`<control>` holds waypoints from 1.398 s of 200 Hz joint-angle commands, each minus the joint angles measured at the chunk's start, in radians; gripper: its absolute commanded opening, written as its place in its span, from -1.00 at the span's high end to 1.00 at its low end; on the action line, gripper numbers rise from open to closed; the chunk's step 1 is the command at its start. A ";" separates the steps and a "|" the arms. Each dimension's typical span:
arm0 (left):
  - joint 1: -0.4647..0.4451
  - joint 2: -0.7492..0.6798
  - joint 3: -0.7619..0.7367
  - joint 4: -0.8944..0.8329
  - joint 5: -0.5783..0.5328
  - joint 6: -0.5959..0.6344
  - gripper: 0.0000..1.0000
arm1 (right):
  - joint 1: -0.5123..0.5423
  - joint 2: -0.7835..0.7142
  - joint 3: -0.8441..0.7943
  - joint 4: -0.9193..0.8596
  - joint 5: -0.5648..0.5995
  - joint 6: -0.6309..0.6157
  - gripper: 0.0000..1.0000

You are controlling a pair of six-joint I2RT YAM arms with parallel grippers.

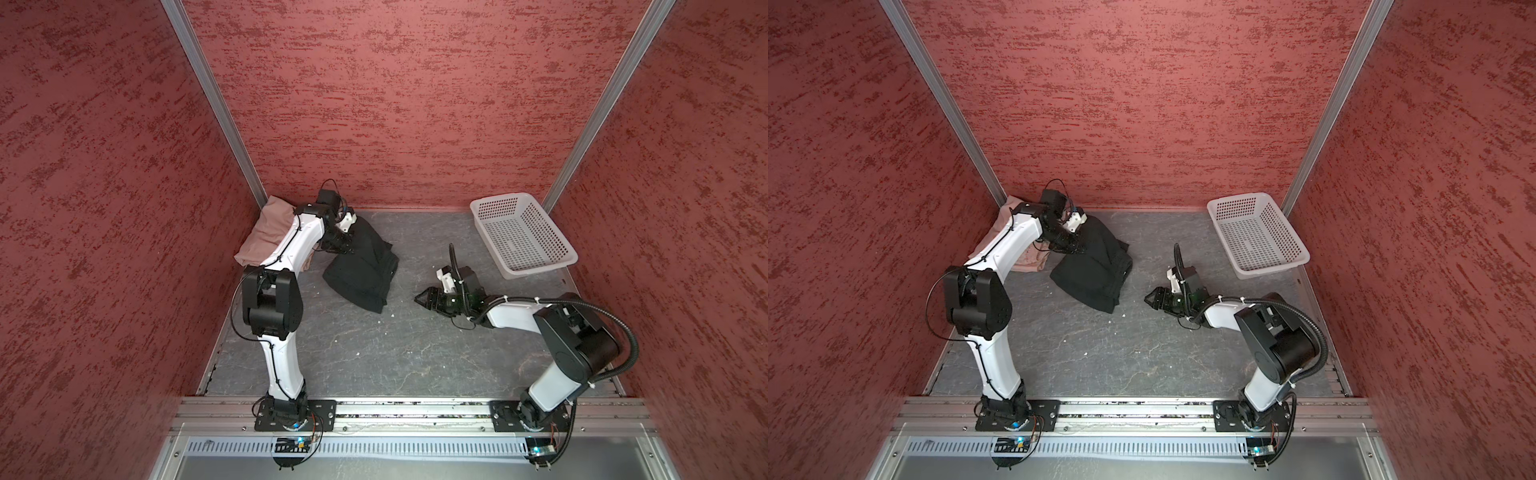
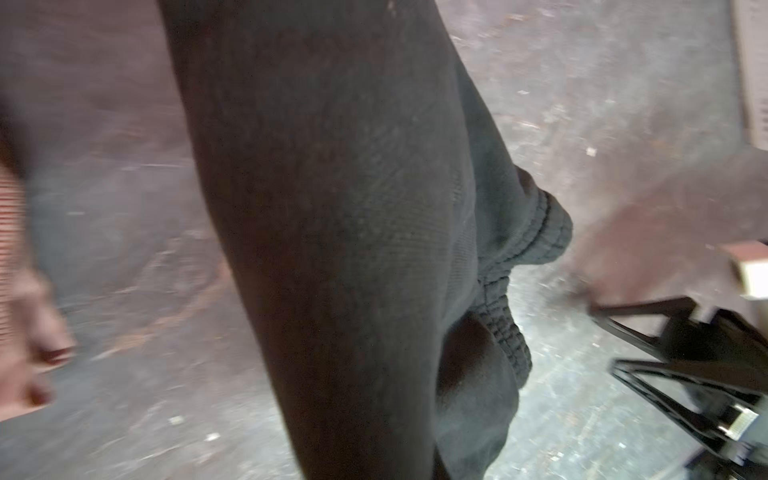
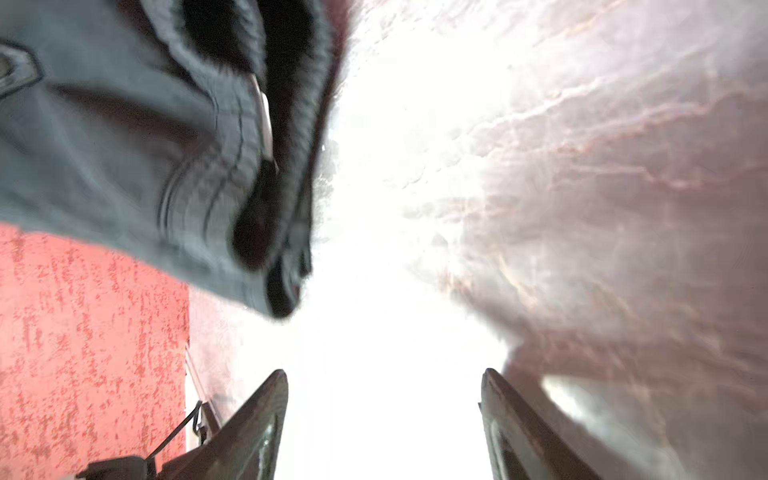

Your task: Fold and stack the shorts

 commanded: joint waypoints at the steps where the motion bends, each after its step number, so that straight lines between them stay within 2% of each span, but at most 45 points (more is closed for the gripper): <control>1: 0.045 0.026 0.091 -0.064 -0.118 0.110 1.00 | -0.006 -0.052 -0.035 0.061 -0.022 0.020 -0.47; 46: 0.135 0.083 0.310 -0.079 -0.064 0.157 1.00 | -0.006 -0.097 -0.067 0.066 -0.037 0.049 -0.47; 75: 0.208 0.171 0.493 -0.110 0.025 0.174 1.00 | -0.005 -0.098 -0.084 0.100 -0.036 0.090 -0.47; 102: 0.285 0.262 0.682 -0.153 0.152 0.163 1.00 | -0.004 -0.093 -0.092 0.135 -0.028 0.133 -0.47; 183: 0.467 0.353 0.671 -0.108 0.121 0.179 1.00 | 0.034 -0.083 -0.021 0.050 0.009 0.156 -0.48; 233: 0.515 0.383 0.674 -0.047 0.049 0.200 1.00 | 0.067 -0.067 0.035 0.002 0.032 0.162 -0.50; 270: 0.533 0.424 0.670 -0.011 -0.030 0.208 1.00 | 0.072 -0.108 0.054 -0.057 0.084 0.135 -0.51; 275: 0.536 0.428 0.668 -0.003 -0.040 0.201 0.84 | 0.072 -0.113 0.059 -0.074 0.094 0.129 -0.51; 279: 0.537 0.431 0.668 -0.001 -0.040 0.197 0.58 | 0.072 -0.117 0.064 -0.088 0.100 0.122 -0.52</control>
